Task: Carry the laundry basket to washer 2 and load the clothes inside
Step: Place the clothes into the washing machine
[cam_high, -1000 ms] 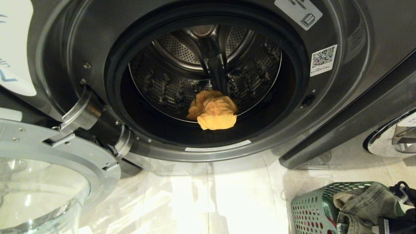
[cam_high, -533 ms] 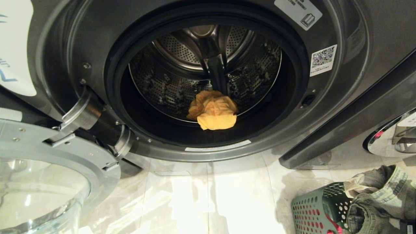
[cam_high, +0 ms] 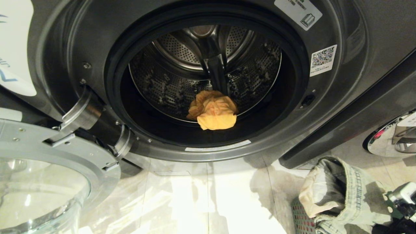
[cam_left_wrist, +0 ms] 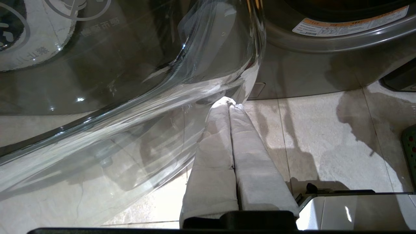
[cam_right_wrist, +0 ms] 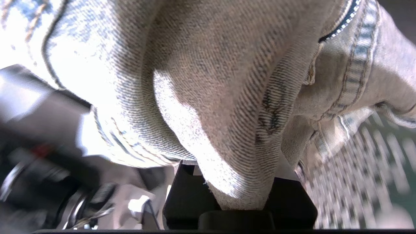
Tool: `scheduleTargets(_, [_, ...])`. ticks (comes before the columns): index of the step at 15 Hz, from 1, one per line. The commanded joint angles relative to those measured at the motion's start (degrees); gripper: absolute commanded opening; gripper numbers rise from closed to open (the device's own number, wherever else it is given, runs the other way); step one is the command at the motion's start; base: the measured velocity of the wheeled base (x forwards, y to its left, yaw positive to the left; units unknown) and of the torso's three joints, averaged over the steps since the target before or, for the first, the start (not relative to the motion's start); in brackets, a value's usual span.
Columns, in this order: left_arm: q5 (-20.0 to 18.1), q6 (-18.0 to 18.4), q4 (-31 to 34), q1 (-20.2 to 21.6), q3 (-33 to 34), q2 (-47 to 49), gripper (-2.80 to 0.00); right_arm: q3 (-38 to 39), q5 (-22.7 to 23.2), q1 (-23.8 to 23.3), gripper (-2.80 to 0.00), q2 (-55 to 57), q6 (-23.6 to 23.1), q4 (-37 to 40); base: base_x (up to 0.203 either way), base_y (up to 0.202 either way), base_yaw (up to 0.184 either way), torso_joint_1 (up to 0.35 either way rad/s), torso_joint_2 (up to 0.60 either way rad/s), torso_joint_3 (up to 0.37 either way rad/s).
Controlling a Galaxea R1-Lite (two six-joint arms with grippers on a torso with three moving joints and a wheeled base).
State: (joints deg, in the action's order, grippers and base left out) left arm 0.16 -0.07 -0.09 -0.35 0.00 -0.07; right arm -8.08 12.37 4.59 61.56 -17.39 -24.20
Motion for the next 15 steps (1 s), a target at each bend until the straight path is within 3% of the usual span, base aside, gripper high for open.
scheduleTargets(1, [0.02,-0.01,0.00,0.00,0.00,0.07,-2.80,-1.62,-0.86,9.66,-2.80,2.10,-0.26,-0.73,0.000,0.000,0.000,0.000,0.00,0.000])
scheduleTargets(4, [0.02,-0.01,0.00,0.00,0.00,0.05,-2.80,-9.64,-7.10,24.19,-2.80,15.76,0.63,-7.34,0.000,0.000,0.000,0.000,0.00,0.000])
scheduleTargets(6, [0.02,-0.01,0.00,0.00,0.00,-0.01,-2.80,-17.55,-11.69,29.51,-2.80,27.76,1.21,-14.15,0.000,0.000,0.000,0.000,0.00,0.000])
scheduleTargets(11, [0.02,-0.01,0.00,0.00,0.00,-0.01,-2.80,-47.81,-19.79,33.87,-2.80,54.22,1.73,-28.55,0.000,0.000,0.000,0.000,0.00,0.000])
scheduleTargets(15, [0.02,-0.01,0.00,0.00,0.00,0.07,-2.80,-71.05,-28.16,35.86,-2.80,66.81,0.65,-31.37,0.000,0.000,0.000,0.000,0.00,0.000])
